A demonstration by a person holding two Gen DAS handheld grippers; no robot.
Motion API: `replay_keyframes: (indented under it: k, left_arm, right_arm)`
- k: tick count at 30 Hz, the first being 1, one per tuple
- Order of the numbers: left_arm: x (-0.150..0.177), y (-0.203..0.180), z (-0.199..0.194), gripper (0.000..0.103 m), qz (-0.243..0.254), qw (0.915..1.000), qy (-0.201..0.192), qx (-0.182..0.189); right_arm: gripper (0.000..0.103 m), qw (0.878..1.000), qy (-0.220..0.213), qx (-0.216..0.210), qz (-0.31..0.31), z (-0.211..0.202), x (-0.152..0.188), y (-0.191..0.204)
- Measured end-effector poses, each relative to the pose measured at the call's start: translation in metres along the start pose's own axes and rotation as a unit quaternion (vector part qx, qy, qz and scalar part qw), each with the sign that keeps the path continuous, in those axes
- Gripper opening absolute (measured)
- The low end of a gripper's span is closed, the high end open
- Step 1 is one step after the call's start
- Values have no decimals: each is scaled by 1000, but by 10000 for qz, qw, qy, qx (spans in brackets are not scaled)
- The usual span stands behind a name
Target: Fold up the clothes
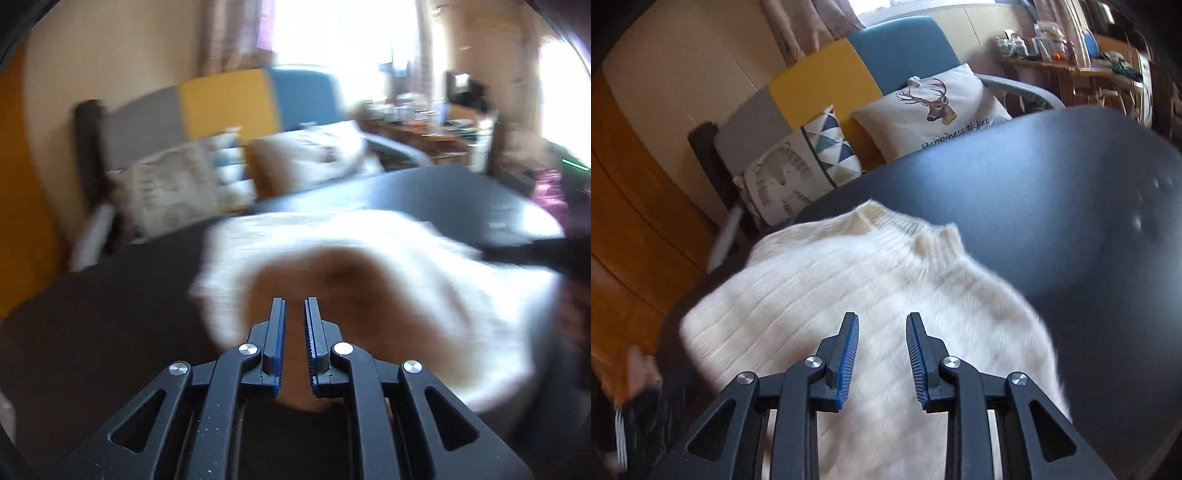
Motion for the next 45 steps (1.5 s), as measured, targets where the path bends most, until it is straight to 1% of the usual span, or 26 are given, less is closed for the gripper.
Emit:
replay_keyframes:
  k: [2, 4, 5, 7, 9, 11, 12, 14, 16, 17, 18, 20, 22, 28, 36, 43, 45]
  left_arm:
    - [9, 16, 16, 13, -22, 9994, 306, -180]
    - [21, 14, 26, 13, 24, 9986, 488, -178]
    - [27, 8, 26, 13, 59, 9986, 504, -153]
    - [39, -9, 13, 13, 147, 9991, 402, -68]
    - [37, -19, 10, 13, 318, 9990, 314, -6]
    - [36, -30, 21, 13, 555, 9979, 327, -45]
    - [37, -32, 31, 13, 637, 9971, 399, -80]
    - [43, -31, 48, 13, 827, 9943, 600, -320]
    - [45, -26, 62, 13, 1118, 9886, 731, -695]
    - [46, -24, 66, 13, 1259, 9850, 802, -863]
    - [48, -23, 69, 13, 1350, 9827, 858, -938]
    - [49, -22, 70, 13, 1427, 9815, 873, -931]
    - [51, -19, 70, 13, 1443, 9811, 919, -909]
    - [59, -5, 67, 13, 1254, 9838, 1023, -772]
    - [71, 6, 57, 13, 1070, 9855, 1181, -585]
    - [75, 13, 60, 13, 810, 9879, 1214, -530]
    - [77, 14, 57, 13, 694, 9888, 1225, -502]
  right_arm:
    - [26, 9998, 147, -168, 3, -2, 24, 14]
    - [26, 9992, 281, -267, -89, -2, 47, 28]
    - [26, 9989, 321, -259, -215, -4, 56, 36]
    - [26, 9974, 363, -266, -559, -3, 70, 53]
    - [26, 9945, 476, -330, -870, 1, 81, 71]
    - [26, 9903, 623, -517, -1133, 8, 90, 91]
    - [26, 9878, 679, -569, -1284, 13, 94, 100]
    - [26, 9818, 846, -602, -1590, 27, 104, 114]
    - [26, 9786, 1137, -449, -1656, 49, 116, 111]
    - [26, 9795, 1124, -441, -1615, 55, 118, 108]
    - [25, 9807, 1038, -504, -1577, 56, 117, 107]
    - [24, 9802, 1035, -533, -1604, 55, 117, 104]
    - [24, 9781, 1099, -446, -1711, 55, 118, 99]
    - [24, 9726, 1281, -379, -1901, 45, 120, 81]
    - [24, 9677, 1360, -87, -2119, 37, 109, 60]
    - [24, 9584, 1330, 437, -2487, 38, 90, 47]
    - [25, 9585, 1296, 583, -2471, 38, 81, 40]
Point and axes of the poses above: each gripper's, at about its wrist camera, not at the fingertips, and z roughly the way its jaws point, y to its left, x to its underside, the point moved 10 cm from there along z, roughly the way its jaws point
